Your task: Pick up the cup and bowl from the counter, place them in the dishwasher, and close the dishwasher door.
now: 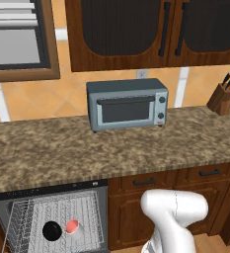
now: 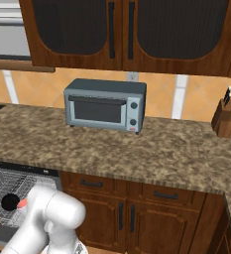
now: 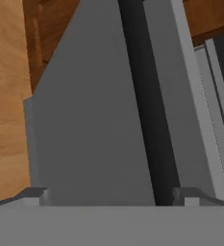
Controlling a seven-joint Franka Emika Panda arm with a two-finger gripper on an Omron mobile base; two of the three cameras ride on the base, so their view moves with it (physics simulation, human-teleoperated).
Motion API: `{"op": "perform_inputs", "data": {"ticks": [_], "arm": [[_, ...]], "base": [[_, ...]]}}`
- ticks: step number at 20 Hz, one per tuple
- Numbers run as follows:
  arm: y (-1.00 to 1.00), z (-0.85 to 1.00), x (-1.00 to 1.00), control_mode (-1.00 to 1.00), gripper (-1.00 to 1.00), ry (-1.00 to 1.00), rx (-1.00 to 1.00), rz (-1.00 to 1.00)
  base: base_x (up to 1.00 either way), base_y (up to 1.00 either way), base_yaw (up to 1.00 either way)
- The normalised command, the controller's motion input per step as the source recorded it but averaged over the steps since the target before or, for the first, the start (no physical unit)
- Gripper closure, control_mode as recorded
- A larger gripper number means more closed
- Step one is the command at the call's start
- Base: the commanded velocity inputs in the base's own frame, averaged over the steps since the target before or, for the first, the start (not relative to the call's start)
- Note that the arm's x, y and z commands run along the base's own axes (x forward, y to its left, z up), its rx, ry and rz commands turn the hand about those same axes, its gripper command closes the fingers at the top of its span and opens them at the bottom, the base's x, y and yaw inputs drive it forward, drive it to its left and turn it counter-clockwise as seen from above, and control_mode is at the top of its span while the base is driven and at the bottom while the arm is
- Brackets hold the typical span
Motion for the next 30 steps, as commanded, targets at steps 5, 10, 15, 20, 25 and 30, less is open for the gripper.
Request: {"op": "perform_inputs", "data": {"ticks": [5, 10, 15, 20, 25, 30], "arm": [[-0.24, -0.27, 1.00, -1.00, -1.00, -0.20, -0.02, 0.21], [-0.38, 0.02, 1.00, -1.00, -1.00, -0.03, 0.00, 0.16], [-0.73, 0.03, 1.00, -1.00, -1.00, 0.00, 0.00, 0.06], [-0.79, 0.00, 1.00, -1.00, -1.00, 0.01, 0.02, 0.01], [-0.79, 0.09, 1.00, -1.00, -1.00, -0.01, 0.08, 0.01], [-0.62, 0.02, 1.00, -1.00, -1.00, -0.27, 0.30, -0.02]], "base": [[0.00, 0.00, 0.00], [0.00, 0.00, 0.00], [0.00, 0.00, 0.00], [0.00, 0.00, 0.00], [0.00, 0.00, 0.00], [0.00, 0.00, 0.00]]}}
